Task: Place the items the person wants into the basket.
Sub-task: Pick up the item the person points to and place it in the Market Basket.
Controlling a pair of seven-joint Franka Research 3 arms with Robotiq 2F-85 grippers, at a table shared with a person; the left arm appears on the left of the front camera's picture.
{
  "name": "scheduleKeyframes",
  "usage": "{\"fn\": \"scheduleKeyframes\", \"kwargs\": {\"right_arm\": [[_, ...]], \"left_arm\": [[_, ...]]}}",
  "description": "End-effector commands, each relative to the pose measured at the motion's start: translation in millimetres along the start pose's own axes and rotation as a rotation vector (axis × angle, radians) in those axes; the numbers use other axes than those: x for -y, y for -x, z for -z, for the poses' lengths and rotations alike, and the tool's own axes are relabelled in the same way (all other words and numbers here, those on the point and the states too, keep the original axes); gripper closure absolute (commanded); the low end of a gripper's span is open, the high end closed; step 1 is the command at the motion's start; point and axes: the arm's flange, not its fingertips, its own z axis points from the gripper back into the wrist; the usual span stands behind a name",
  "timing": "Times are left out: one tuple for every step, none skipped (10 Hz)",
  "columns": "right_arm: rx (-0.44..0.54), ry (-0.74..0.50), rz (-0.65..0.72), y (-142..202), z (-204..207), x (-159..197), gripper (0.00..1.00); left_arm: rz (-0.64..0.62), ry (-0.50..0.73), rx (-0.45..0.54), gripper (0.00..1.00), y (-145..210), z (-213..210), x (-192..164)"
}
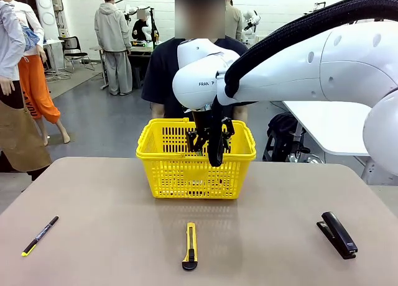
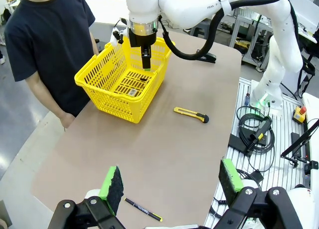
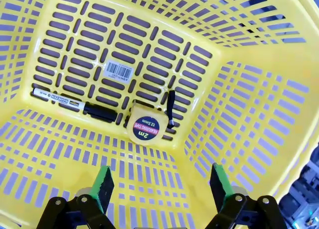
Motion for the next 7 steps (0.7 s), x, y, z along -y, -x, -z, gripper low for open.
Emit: {"fn": "scheduleKeyframes", "kwargs": {"right_arm": [[0.001, -0.019, -0.016, 0, -4, 3, 0.00], [0.015, -0.024, -0.013, 3, -7, 5, 0.00], [0.036, -0.036, -0.012, 12, -13, 9, 0.00], [0.057, -0.042, -0.029, 29, -27, 10, 0.00], [0.083, -0.029, -0.050, 54, -45, 15, 0.00], [0.114, -0.024, -0.062, 87, -67, 26, 0.00], [0.172, -0.009, -0.068, 130, -90, 45, 0.00]], "left_arm": [[0.019, 0.002, 0.014, 0.00, 1, -1, 0], [0.019, 0.002, 0.014, 0.00, 1, -1, 0], [0.019, 0.002, 0.014, 0.00, 1, -1, 0], [0.019, 0.002, 0.014, 0.00, 1, -1, 0], [0.019, 0.002, 0.014, 0.00, 1, -1, 0], [0.019, 0.002, 0.014, 0.00, 1, -1, 0], [0.019, 0.002, 0.014, 0.00, 1, -1, 0]]}}
